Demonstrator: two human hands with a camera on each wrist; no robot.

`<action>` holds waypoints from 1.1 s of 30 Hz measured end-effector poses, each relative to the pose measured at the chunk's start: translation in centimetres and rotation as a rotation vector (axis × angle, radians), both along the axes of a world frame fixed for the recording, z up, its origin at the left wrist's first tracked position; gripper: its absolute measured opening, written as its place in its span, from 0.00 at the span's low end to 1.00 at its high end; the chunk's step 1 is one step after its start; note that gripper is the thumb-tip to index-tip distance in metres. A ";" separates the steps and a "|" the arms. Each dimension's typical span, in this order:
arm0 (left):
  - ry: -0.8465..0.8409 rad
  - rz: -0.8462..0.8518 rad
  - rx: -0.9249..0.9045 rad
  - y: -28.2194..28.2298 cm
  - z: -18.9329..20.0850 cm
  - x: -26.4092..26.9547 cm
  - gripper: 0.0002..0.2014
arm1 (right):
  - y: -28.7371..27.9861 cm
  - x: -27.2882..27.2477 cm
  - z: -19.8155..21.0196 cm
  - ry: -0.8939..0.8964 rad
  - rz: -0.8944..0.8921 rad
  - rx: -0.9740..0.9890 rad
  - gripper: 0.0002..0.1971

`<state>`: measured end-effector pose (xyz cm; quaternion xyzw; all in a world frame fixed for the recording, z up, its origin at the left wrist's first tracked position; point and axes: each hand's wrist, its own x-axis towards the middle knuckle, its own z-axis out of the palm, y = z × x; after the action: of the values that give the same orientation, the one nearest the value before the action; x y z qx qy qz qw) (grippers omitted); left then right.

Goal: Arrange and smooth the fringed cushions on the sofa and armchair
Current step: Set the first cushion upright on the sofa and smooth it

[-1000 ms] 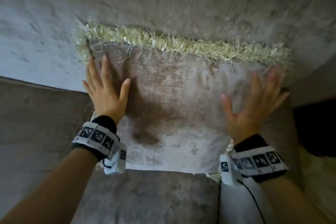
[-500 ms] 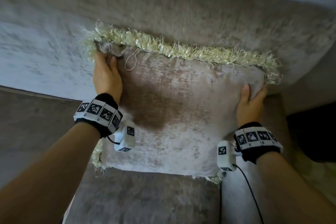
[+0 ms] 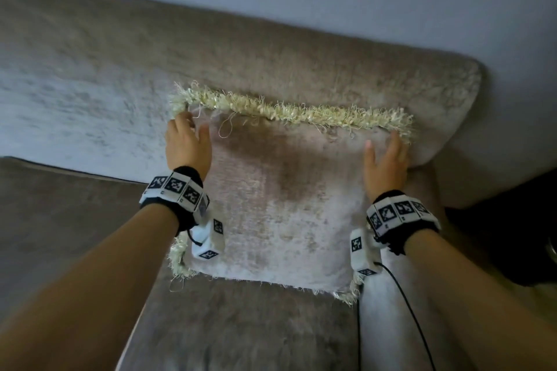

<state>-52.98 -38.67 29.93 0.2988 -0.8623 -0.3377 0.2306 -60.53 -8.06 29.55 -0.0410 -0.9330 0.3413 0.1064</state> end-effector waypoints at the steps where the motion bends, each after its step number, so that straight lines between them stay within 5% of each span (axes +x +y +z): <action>1: 0.023 -0.012 0.009 0.4 1.5 0.7 0.18 | -0.6 0.6 1.3 0.016 0.047 -0.003 0.30; 8: 0.097 -0.037 0.031 3.4 12.0 7.3 0.18 | -4.5 6.0 11.1 0.053 0.319 -0.036 0.28; 15: 0.121 0.113 0.023 3.5 19.7 16.5 0.17 | -9.9 11.8 18.4 0.030 0.591 -0.094 0.27; 27: 0.146 0.410 0.044 -0.8 23.7 36.5 0.16 | -19.7 28.6 22.5 -0.057 0.909 -0.189 0.24; 33: 0.173 0.609 0.036 -4.4 23.0 51.8 0.15 | -25.8 41.7 22.2 -0.144 1.085 -0.213 0.22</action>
<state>-1.22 -43.02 52.94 0.5173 -0.7042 -0.2926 0.3884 -18.85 -33.81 51.71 0.4116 -0.7856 0.4358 -0.1532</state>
